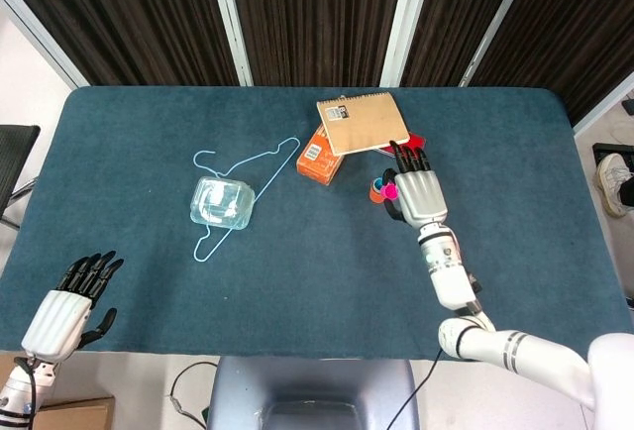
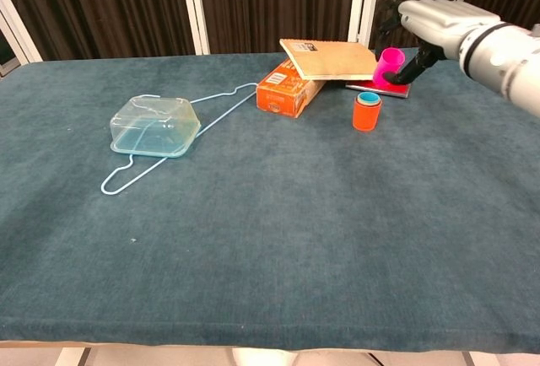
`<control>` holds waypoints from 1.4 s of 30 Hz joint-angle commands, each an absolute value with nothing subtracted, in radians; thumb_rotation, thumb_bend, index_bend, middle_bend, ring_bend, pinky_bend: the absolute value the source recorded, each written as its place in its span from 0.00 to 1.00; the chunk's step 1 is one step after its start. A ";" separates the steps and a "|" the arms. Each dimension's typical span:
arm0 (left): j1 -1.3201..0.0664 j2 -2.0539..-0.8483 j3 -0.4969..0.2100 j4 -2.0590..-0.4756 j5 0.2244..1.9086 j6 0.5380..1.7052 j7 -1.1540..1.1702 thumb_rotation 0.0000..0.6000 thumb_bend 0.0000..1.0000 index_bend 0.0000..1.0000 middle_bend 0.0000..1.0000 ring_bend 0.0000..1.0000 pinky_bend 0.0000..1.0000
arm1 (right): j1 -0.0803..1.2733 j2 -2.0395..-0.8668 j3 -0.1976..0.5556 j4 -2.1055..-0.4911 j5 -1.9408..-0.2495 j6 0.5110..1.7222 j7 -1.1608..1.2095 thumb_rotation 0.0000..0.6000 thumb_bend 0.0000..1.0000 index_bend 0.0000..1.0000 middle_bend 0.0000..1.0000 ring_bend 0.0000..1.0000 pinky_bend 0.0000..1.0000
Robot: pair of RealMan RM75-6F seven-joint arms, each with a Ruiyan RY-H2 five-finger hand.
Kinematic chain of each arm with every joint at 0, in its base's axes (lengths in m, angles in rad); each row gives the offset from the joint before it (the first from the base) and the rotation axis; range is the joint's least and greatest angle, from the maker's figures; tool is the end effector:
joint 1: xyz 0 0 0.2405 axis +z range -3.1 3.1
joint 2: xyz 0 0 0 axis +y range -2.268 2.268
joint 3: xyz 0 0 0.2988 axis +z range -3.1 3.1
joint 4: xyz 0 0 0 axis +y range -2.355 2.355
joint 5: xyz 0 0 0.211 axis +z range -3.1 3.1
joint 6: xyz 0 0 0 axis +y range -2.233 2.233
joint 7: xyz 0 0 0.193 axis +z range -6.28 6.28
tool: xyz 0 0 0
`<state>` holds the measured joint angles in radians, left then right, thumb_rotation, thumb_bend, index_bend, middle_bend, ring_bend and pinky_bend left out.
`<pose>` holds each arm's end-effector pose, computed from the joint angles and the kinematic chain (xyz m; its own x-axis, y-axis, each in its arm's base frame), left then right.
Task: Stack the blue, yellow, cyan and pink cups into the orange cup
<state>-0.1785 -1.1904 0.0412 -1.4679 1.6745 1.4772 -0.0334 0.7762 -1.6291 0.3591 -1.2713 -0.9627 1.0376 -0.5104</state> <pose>-0.3310 0.2441 0.1323 0.4571 0.0569 0.8876 0.8649 -0.2608 -0.4288 -0.1788 -0.4861 0.0105 0.4785 -0.0418 0.8771 -0.8714 -0.1462 0.4684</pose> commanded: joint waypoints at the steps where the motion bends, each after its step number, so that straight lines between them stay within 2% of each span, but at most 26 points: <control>1: -0.179 -1.190 0.040 -1.467 1.672 1.475 -0.036 1.00 0.43 0.00 0.02 0.04 0.10 | 0.848 -1.722 0.406 -1.127 -0.872 1.012 -0.546 1.00 0.47 0.62 0.06 0.00 0.04; 11: -0.183 -1.189 0.036 -1.464 1.664 1.468 -0.046 1.00 0.43 0.00 0.02 0.04 0.10 | 0.894 -1.808 0.395 -0.966 -0.862 0.964 -0.516 1.00 0.47 0.62 0.06 0.00 0.04; 21: -0.183 -1.188 0.034 -1.463 1.655 1.464 -0.045 1.00 0.43 0.00 0.02 0.04 0.10 | 0.920 -1.855 0.403 -0.884 -0.832 0.923 -0.510 1.00 0.47 0.59 0.06 0.00 0.04; 24: -0.184 -1.189 0.034 -1.463 1.655 1.461 -0.045 1.00 0.43 0.00 0.02 0.04 0.10 | 0.919 -1.851 0.400 -0.882 -0.814 0.893 -0.519 1.00 0.47 0.45 0.06 0.00 0.04; 26: -0.185 -1.189 0.034 -1.463 1.656 1.462 -0.045 1.00 0.43 0.00 0.02 0.04 0.10 | 0.915 -1.834 0.401 -0.903 -0.794 0.863 -0.521 1.00 0.47 0.22 0.02 0.00 0.04; 28: -0.184 -1.188 0.034 -1.463 1.656 1.464 -0.047 1.00 0.43 0.00 0.02 0.04 0.10 | 0.898 -1.802 0.399 -0.954 -0.794 0.852 -0.502 1.00 0.47 0.06 0.00 0.00 0.04; 30: -0.183 -1.187 0.033 -1.462 1.656 1.468 -0.051 1.00 0.43 0.00 0.02 0.04 0.10 | 0.857 -1.745 0.377 -1.053 -0.836 0.872 -0.466 1.00 0.47 0.00 0.00 0.00 0.02; 34: -0.179 -1.184 0.034 -1.462 1.663 1.481 -0.060 1.00 0.43 0.00 0.02 0.04 0.10 | 0.702 -1.572 0.265 -1.339 -1.034 1.024 -0.370 1.00 0.47 0.00 0.00 0.00 0.00; 37: -0.174 -1.185 0.035 -1.461 1.669 1.494 -0.060 1.00 0.43 0.00 0.01 0.02 0.10 | 0.546 -1.401 0.112 -1.558 -1.219 1.174 -0.328 1.00 0.47 0.00 0.00 0.00 0.00; 39: -0.170 -1.188 0.034 -1.461 1.672 1.504 -0.054 1.00 0.43 0.00 0.00 0.01 0.10 | 0.444 -1.298 -0.001 -1.642 -1.339 1.280 -0.312 1.00 0.46 0.00 0.00 0.00 0.00; 42: -0.164 -1.196 0.033 -1.457 1.684 1.525 -0.041 1.00 0.43 0.00 0.00 0.00 0.10 | 0.314 -1.211 -0.114 -1.650 -1.457 1.422 -0.244 1.00 0.45 0.04 0.00 0.00 0.00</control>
<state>-0.1665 -1.1925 0.0334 -1.4587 1.6802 1.5198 -0.0454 0.5196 -1.3848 0.0724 -1.5560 -1.2608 1.2092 -0.3458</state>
